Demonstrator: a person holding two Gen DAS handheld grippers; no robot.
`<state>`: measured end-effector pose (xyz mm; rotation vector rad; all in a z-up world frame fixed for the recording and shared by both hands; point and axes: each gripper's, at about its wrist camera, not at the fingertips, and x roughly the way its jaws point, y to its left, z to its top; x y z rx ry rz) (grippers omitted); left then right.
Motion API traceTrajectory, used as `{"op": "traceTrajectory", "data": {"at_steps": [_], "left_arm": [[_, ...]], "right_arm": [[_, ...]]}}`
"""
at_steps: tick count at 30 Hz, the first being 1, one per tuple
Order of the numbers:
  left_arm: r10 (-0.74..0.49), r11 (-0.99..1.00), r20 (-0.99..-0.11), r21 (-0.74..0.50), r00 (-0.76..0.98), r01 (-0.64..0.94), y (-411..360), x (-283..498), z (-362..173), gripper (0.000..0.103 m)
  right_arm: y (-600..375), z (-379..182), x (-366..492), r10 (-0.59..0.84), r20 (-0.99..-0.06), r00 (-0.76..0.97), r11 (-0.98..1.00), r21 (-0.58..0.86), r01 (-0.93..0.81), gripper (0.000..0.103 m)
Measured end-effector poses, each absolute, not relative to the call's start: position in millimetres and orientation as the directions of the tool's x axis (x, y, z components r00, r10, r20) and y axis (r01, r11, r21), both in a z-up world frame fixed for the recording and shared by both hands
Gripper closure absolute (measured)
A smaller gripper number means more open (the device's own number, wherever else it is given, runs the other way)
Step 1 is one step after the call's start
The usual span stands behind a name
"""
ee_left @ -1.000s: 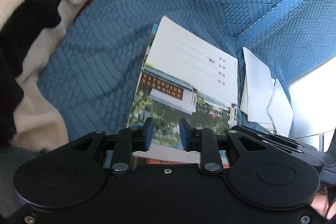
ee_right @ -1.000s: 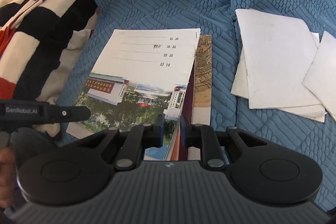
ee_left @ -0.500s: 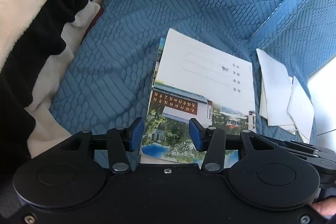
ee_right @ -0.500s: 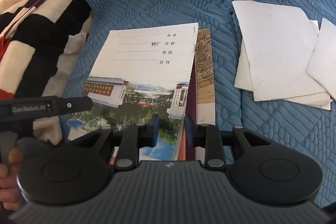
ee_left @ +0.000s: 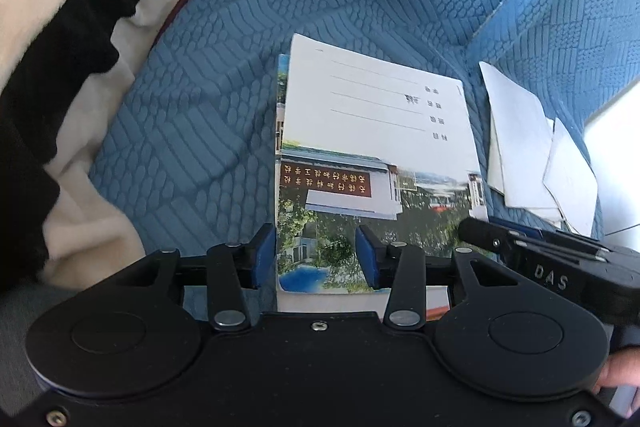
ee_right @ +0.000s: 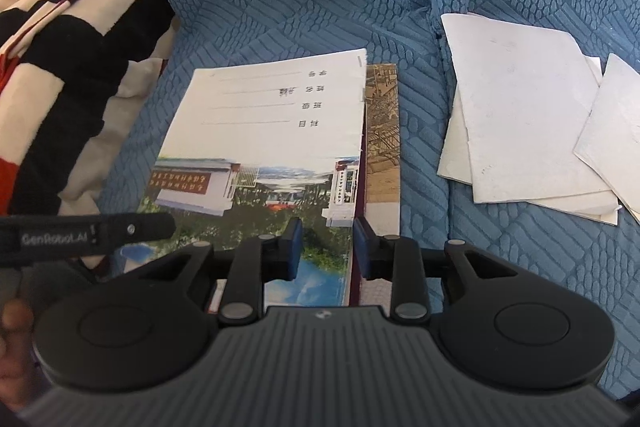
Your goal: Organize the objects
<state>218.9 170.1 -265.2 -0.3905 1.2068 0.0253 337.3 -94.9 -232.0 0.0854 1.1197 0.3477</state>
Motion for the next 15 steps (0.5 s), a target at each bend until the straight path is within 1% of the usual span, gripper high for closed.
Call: {"op": "traceTrajectory", "data": {"at_steps": [1, 7, 15], "left_arm": [[-0.194, 0.928, -0.911, -0.29, 0.363, -0.232, 171, 217, -264, 0.062], [-0.205, 0.92, -0.896, -0.314, 0.395, -0.236, 171, 207, -242, 0.06], [-0.221, 0.918, -0.843, -0.35, 0.491, -0.188, 161, 190, -184, 0.057]], "right_arm": [[-95, -232, 337, 0.32, -0.865, 0.387, 0.941, 0.243, -0.235, 0.072], [-102, -217, 333, 0.33, -0.852, 0.406, 0.941, 0.265, -0.208, 0.072], [-122, -159, 310, 0.349, -0.792, 0.501, 0.937, 0.282, -0.207, 0.072]]}}
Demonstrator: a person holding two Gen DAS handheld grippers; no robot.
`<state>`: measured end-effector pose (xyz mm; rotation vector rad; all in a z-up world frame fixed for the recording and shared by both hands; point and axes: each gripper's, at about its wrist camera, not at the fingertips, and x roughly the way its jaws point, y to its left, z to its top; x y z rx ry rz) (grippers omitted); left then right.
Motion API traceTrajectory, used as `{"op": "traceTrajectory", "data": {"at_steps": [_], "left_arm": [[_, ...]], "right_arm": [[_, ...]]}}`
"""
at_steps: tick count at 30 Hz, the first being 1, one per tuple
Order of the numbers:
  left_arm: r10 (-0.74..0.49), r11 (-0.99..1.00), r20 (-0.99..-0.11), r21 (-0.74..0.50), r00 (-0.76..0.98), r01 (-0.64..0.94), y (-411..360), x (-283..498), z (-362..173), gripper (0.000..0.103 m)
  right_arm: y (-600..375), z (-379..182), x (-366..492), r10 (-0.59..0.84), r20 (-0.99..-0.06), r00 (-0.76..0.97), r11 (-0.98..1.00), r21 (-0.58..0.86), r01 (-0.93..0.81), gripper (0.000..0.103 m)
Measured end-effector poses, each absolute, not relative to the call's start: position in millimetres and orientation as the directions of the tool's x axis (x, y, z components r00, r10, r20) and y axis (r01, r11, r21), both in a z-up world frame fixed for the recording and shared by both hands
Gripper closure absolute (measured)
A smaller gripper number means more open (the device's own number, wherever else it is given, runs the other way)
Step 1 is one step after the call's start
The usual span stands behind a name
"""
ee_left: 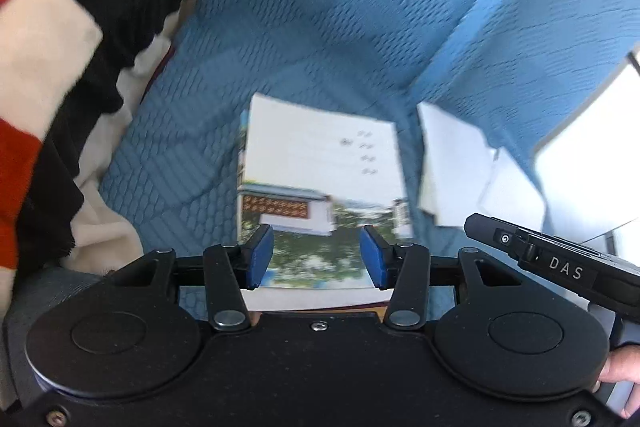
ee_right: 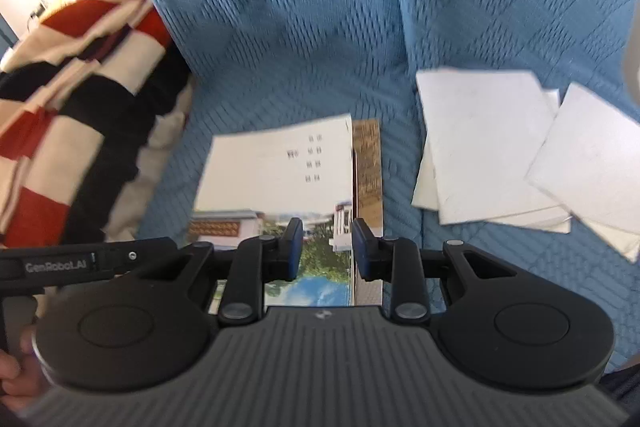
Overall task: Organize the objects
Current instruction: 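Withdraw both tools from the book stack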
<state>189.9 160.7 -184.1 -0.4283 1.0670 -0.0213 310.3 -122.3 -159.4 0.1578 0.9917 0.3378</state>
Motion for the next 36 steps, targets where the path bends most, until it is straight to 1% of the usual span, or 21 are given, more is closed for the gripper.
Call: {"op": "traceTrajectory", "data": {"at_steps": [10, 20, 29, 36], "left_arm": [[-0.231, 0.928, -0.787, -0.355, 0.572, -0.115, 130, 152, -123, 0.056], [-0.252, 0.936, -0.748, -0.35, 0.613, -0.042, 91, 115, -87, 0.054], [-0.28, 0.938, -0.716, -0.344, 0.639, 0.026, 50, 84, -70, 0.049], [-0.326, 0.93, -0.684, -0.357, 0.653, 0.089, 14, 64, -63, 0.048]], "right_arm": [[-157, -100, 256, 0.352, -0.726, 0.591, 0.936, 0.294, -0.196, 0.072], [-186, -59, 200, 0.308, -0.675, 0.67, 0.95, 0.253, -0.182, 0.072], [-215, -45, 151, 0.253, -0.637, 0.728, 0.963, 0.234, -0.13, 0.072], [-245, -50, 114, 0.198, -0.637, 0.745, 0.972, 0.224, -0.066, 0.072]]}}
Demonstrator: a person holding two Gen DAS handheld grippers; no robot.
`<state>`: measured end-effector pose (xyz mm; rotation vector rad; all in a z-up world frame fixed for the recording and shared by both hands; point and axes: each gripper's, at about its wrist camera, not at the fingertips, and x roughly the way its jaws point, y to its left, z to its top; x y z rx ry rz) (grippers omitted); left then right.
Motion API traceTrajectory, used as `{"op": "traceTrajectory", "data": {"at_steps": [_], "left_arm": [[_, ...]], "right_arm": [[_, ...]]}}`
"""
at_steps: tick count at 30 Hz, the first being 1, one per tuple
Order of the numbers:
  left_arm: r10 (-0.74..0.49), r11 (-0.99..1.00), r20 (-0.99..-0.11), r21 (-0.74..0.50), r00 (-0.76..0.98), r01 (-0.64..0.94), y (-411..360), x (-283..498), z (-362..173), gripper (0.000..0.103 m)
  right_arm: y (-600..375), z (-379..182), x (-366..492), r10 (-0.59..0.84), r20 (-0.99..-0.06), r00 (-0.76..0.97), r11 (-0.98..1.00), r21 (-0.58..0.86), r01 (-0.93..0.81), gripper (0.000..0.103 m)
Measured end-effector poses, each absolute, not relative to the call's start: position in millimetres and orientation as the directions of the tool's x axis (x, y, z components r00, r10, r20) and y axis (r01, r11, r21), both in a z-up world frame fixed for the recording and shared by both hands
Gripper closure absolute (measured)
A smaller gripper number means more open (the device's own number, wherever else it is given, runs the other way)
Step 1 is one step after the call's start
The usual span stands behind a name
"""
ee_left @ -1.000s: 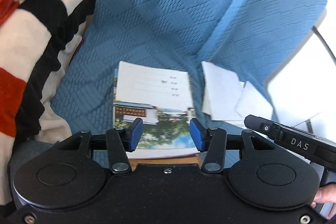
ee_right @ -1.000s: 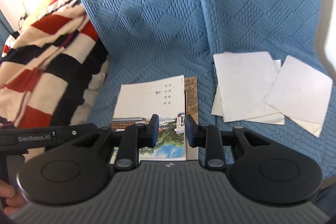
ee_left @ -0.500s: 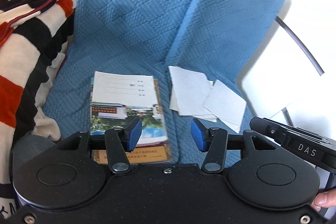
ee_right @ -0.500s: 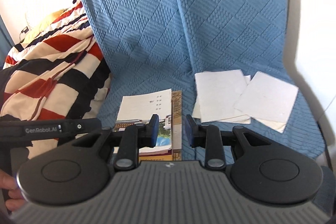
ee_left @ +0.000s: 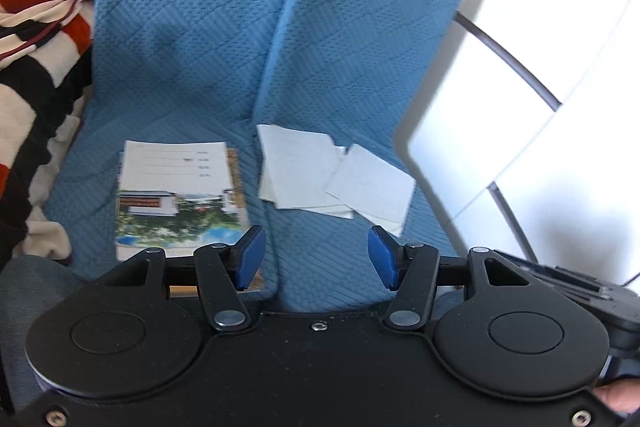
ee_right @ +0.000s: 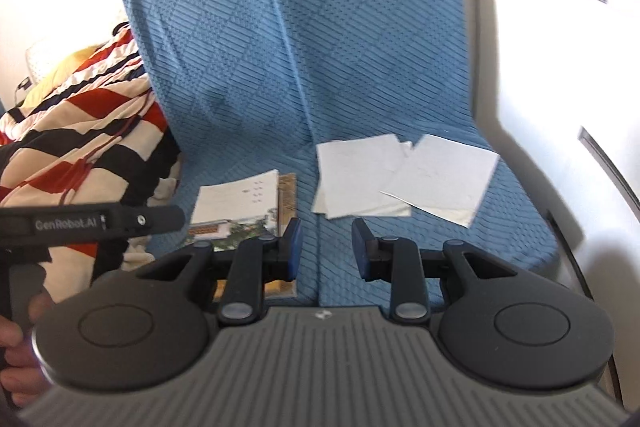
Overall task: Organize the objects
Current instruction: 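Withdraw both tools from the book stack, then move both tools toward the loose white paper sheets on the cover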
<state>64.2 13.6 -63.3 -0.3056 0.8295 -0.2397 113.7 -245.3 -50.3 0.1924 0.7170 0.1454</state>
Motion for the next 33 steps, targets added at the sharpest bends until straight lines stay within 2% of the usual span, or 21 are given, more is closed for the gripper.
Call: {"op": "traceTrajectory", "data": {"at_steps": [21, 26, 28, 30, 33], "left_arm": [[-0.388, 0.918, -0.649, -0.332, 0.654, 0.215, -48, 42, -66, 0.046], [-0.398, 0.916, -0.651, -0.313, 0.647, 0.25, -62, 57, -70, 0.04], [-0.41, 0.911, -0.649, -0.32, 0.641, 0.259, -67, 68, -75, 0.038], [-0.404, 0.914, -0.654, -0.315, 0.64, 0.255, -73, 81, -79, 0.029], [-0.411, 0.911, -0.651, -0.315, 0.638, 0.267, -81, 102, -88, 0.024]], "right_arm": [[-295, -85, 64, 0.108, -0.612, 0.784, 0.963, 0.26, 0.07, 0.071], [-308, -92, 68, 0.083, -0.598, 0.797, 0.957, 0.271, 0.104, 0.056], [-312, -98, 72, 0.067, -0.59, 0.804, 0.957, 0.267, 0.116, 0.04], [-318, -106, 76, 0.053, -0.582, 0.811, 0.953, 0.272, 0.133, 0.037], [-326, -121, 88, 0.045, -0.574, 0.818, 0.946, 0.287, 0.15, 0.037]]}}
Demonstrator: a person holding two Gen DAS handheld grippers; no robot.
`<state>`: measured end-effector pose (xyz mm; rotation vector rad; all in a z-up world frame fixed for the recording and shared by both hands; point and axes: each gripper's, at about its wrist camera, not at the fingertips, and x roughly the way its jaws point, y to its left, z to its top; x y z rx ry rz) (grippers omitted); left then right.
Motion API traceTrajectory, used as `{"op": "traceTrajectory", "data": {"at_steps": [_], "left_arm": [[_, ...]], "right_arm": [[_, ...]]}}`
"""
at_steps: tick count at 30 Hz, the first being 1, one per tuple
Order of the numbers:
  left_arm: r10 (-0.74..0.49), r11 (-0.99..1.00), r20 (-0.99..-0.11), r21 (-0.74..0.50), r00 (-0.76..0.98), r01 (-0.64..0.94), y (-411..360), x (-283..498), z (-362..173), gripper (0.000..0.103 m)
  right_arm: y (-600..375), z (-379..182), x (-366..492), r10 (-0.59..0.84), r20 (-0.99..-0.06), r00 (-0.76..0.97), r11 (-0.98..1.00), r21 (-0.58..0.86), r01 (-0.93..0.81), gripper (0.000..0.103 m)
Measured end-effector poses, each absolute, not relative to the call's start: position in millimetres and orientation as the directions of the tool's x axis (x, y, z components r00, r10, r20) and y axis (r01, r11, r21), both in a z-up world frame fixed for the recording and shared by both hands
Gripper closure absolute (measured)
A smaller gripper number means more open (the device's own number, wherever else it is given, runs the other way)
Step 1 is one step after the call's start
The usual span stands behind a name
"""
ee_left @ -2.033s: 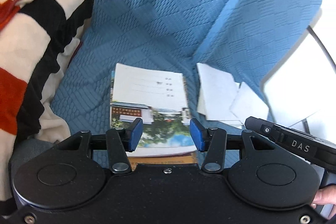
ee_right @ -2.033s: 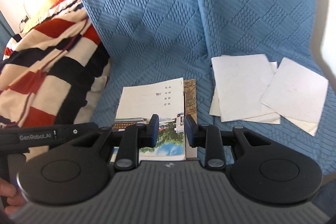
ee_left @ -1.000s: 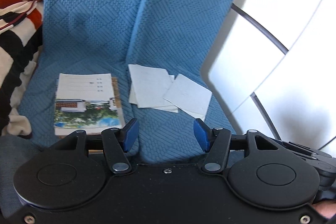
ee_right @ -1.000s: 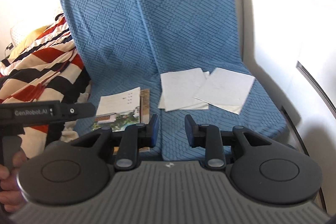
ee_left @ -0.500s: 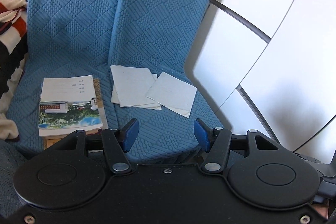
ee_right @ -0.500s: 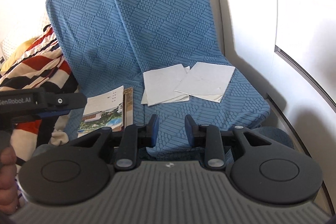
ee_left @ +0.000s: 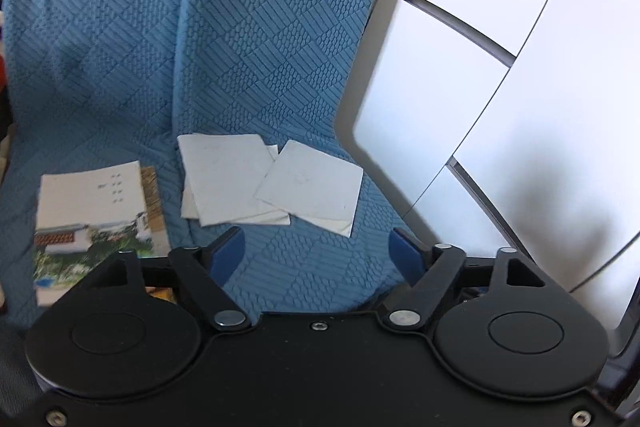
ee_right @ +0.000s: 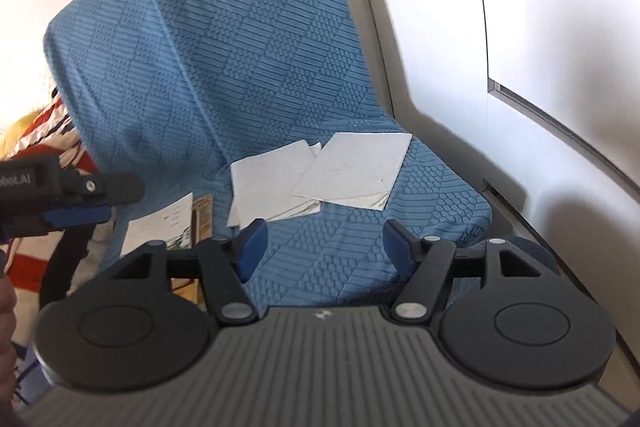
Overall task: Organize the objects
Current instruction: 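Move both tools toward the loose white paper sheets on the cover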
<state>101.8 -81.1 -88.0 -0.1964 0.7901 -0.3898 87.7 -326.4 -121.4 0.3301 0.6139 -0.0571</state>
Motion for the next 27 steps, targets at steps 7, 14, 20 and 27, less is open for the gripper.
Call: {"op": "traceTrajectory", "data": {"at_steps": [7, 14, 20, 27], "left_arm": [[-0.377, 0.926, -0.7, -0.289, 0.607, 0.243, -103, 162, -132, 0.024], [-0.344, 0.939, -0.73, -0.269, 0.59, 0.214, -122, 211, -171, 0.024], [-0.325, 0.946, -0.748, -0.259, 0.579, 0.197, -141, 245, -196, 0.024], [-0.347, 0.938, -0.766, -0.291, 0.54, 0.189, -151, 284, -233, 0.027]], "right_arm": [[-334, -160, 127, 0.017, -0.58, 0.814, 0.951, 0.261, 0.167, 0.037], [-353, -199, 170, 0.009, -0.588, 0.809, 0.93, 0.302, 0.208, 0.037], [-371, -223, 206, -0.001, -0.602, 0.798, 0.911, 0.329, 0.249, 0.037], [-383, -242, 240, -0.006, -0.615, 0.788, 0.902, 0.337, 0.27, 0.037]]}}
